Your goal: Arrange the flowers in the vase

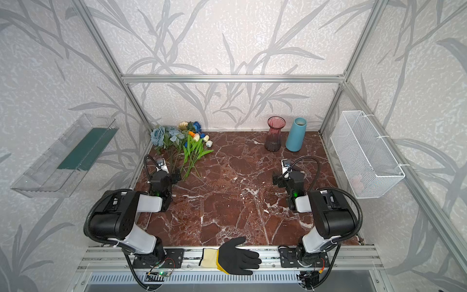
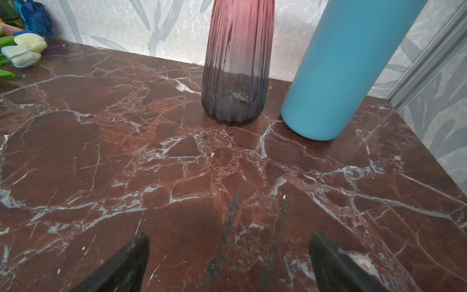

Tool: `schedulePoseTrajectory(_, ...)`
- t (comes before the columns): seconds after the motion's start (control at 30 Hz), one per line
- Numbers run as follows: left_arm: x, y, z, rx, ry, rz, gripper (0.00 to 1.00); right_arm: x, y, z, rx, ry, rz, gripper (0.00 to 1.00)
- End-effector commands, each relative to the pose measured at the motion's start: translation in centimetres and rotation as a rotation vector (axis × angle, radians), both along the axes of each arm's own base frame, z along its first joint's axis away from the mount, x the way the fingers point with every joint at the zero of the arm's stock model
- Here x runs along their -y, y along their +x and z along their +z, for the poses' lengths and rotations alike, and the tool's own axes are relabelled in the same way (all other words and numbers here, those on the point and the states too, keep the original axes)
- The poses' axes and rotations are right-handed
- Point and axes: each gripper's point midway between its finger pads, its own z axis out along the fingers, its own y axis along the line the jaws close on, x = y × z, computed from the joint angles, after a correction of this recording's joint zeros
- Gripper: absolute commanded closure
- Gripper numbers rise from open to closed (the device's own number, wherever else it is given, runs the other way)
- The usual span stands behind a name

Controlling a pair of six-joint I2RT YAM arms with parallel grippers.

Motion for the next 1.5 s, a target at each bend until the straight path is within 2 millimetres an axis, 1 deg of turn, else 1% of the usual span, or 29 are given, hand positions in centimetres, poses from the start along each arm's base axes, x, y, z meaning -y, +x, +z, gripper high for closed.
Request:
schedulePoseTrajectory(0.0, 0.0, 0.0, 0.6, 0.029, -0.007, 0.009, 0.01, 0.0, 0.5, 1.3, 0.039, 0.013, -0.003, 0.01)
schedulePoseTrajectory(0.4, 0.0, 0.0, 0.6, 0.026, -0.010, 0.008, 0.01, 0.2, 0.5, 1.2, 0.035, 0.011, -0.014, 0.01)
schedulePoseTrajectory(0.47, 0.0, 0.0, 0.6, 0.025, -0.010, 0.007, 0.01, -0.1, 0.3, 1.3, 0.046, -0.002, -0.003, 0.01)
schedulePoseTrajectory(0.57, 0.0, 0.0, 0.6, 0.025, -0.010, 0.008, 0.01, -1.3, -0.2, 1.4, 0.068, -0.004, 0.072, 0.01)
schedulePoseTrajectory(0.7, 0.0, 0.0, 0.5, 0.024, -0.010, 0.008, 0.01, -0.1, 0.4, 1.2, 0.033, 0.039, 0.029, 0.01)
schedulePoseTrajectory(1.03, 0.0, 0.0, 0.5, 0.025, -0.010, 0.009, 0.01, 0.0, 0.4, 1.3, 0.036, 0.038, 0.025, 0.01)
schedulePoseTrajectory(1.07, 0.0, 0.0, 0.7, 0.030, -0.009, 0.008, 0.01, 0.2, 0.4, 1.4, 0.042, 0.035, 0.005, 0.01)
schedulePoseTrajectory(1.13, 0.3, -0.1, 1.1, 0.030, 0.009, 0.001, 0.01, 1.4, -0.1, 2.4, 0.081, 0.034, -0.071, 0.01)
schedulePoseTrajectory(1.2, 1.7, -0.2, 3.4, 0.015, 0.076, -0.019, 0.01, 2.0, -0.8, 4.0, 0.109, 0.033, -0.105, 0.01)
schedulePoseTrajectory(1.23, 2.4, -0.4, 5.0, 0.014, 0.122, -0.014, 0.01, 2.1, -1.1, 5.1, 0.115, 0.032, -0.113, 0.00)
schedulePoseTrajectory(1.27, 3.0, -0.8, 7.0, 0.042, 0.143, 0.007, 0.01, 2.2, -1.3, 6.6, 0.129, 0.034, -0.120, 0.00)
schedulePoseTrajectory(1.3, 4.3, -1.0, 9.4, 0.087, 0.137, -0.026, 0.01, 2.4, -1.6, 8.6, 0.164, 0.073, -0.135, 0.00)
schedulePoseTrajectory(1.33, 6.5, -0.9, 11.7, 0.134, 0.116, -0.146, 0.01, 2.1, -1.8, 11.0, 0.223, 0.111, -0.122, 0.01)
schedulePoseTrajectory(1.37, 8.4, -0.9, 13.8, 0.191, 0.065, -0.249, 0.01, 1.6, -1.9, 13.0, 0.268, 0.135, -0.095, 0.02)
schedulePoseTrajectory(1.4, 10.7, -0.8, 16.2, 0.263, 0.012, -0.373, 0.01, 1.3, -1.5, 15.0, 0.300, 0.163, -0.079, 0.02)
schedulePoseTrajectory(1.43, 13.0, -0.7, 18.4, 0.328, -0.008, -0.496, 0.01, 1.1, -0.7, 15.6, 0.282, 0.179, -0.075, 0.02)
schedulePoseTrajectory(1.47, 14.7, -0.4, 19.9, 0.372, -0.021, -0.579, 0.01, 0.8, 0.3, 16.0, 0.267, 0.178, -0.063, 0.02)
